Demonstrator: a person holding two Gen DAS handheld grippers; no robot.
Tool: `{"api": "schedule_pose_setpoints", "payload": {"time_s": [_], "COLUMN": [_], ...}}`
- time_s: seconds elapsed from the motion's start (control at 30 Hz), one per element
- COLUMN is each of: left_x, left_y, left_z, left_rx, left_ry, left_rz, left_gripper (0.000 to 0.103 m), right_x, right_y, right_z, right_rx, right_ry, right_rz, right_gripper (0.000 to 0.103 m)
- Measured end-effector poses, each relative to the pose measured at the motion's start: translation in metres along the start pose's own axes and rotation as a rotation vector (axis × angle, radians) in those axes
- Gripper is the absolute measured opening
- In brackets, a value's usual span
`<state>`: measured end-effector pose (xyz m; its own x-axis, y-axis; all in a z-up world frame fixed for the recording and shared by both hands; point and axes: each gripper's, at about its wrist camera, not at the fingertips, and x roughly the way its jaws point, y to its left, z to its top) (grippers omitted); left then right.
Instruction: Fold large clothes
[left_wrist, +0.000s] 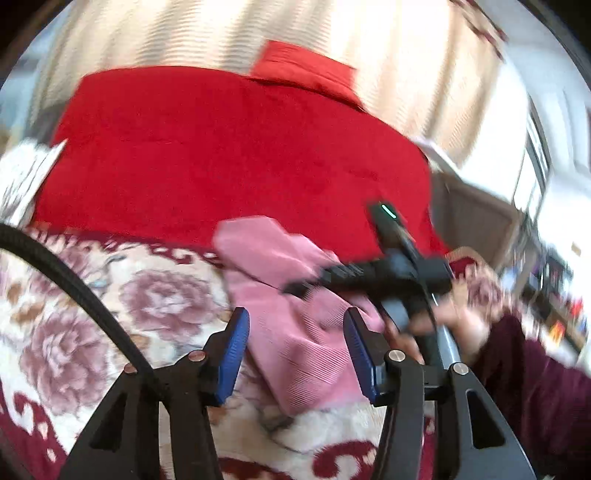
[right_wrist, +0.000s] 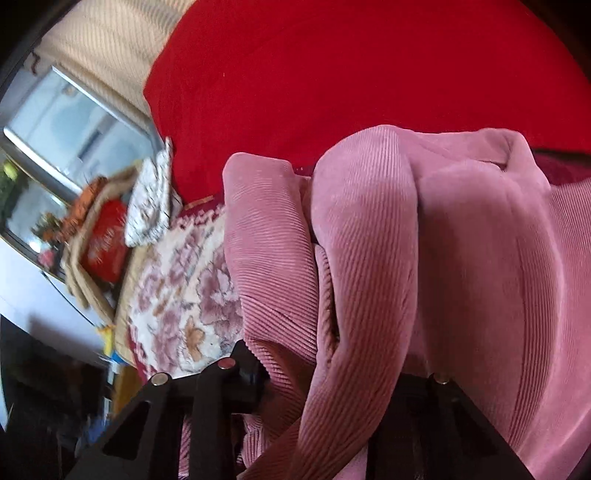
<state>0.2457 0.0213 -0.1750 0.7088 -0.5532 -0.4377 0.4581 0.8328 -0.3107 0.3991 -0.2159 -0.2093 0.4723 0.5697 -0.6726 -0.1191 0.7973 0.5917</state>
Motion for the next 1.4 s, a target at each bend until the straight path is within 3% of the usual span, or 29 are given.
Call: {"api": "schedule_pose_setpoints", "payload": {"time_s": [0.07, 0.17, 0.27, 0.43, 0.5, 0.57, 0.8, 1.1, 1.27, 1.4], "left_x": [0.005, 0.035, 0.059, 0.080, 0.082, 0.082, 0.081, 0.096, 0.110, 0.129], "left_y": [0.023, 0.060, 0.068, 0.043, 0.041, 0.037, -0.021, -0.101, -0.129, -0.139], "left_z": [0.002, -0.006, -0.018, -0.026, -0.027, -0.027, -0.018, -0.021, -0.029, -0.031], "left_rx": [-0.113, -0.315, -0.394, -0.335, -0.359, -0.361, -0.195, 0.001, 0.063, 0.133], "left_ry": [0.033, 0.153, 0.231, 0.283, 0.290, 0.287, 0.220, 0.170, 0.194, 0.222], "left_rz": [0.036, 0.065, 0.041, 0.006, -0.043, -0.067, -0.115, -0.220, -0.241, -0.234], "left_gripper": [0.054, 0.052, 0.042, 0.026, 0.022, 0.022, 0.020, 0.018, 0.018, 0.020], "right_x": [-0.002, -0.003, -0.011, -0.019, -0.025, -0.037, -0.094, -0.180, -0.191, -0.182], "right_y": [-0.002, 0.000, -0.003, 0.006, 0.007, 0.007, 0.011, -0.051, -0.094, -0.118], "right_z": [-0.002, -0.005, -0.007, -0.013, -0.015, -0.016, -0.032, -0.071, -0.087, -0.089], "right_rx": [0.001, -0.010, -0.003, 0.006, 0.017, 0.038, 0.029, 0.165, 0.269, 0.305], "right_ry": [-0.022, -0.046, -0.064, -0.104, -0.123, -0.153, -0.276, -0.454, -0.485, -0.455], "right_rz": [0.013, 0.017, 0.041, 0.083, 0.105, 0.138, 0.157, 0.173, 0.136, 0.050], "right_gripper": [0.032, 0.033, 0.032, 0.033, 0.031, 0.029, 0.025, 0.025, 0.025, 0.024]}}
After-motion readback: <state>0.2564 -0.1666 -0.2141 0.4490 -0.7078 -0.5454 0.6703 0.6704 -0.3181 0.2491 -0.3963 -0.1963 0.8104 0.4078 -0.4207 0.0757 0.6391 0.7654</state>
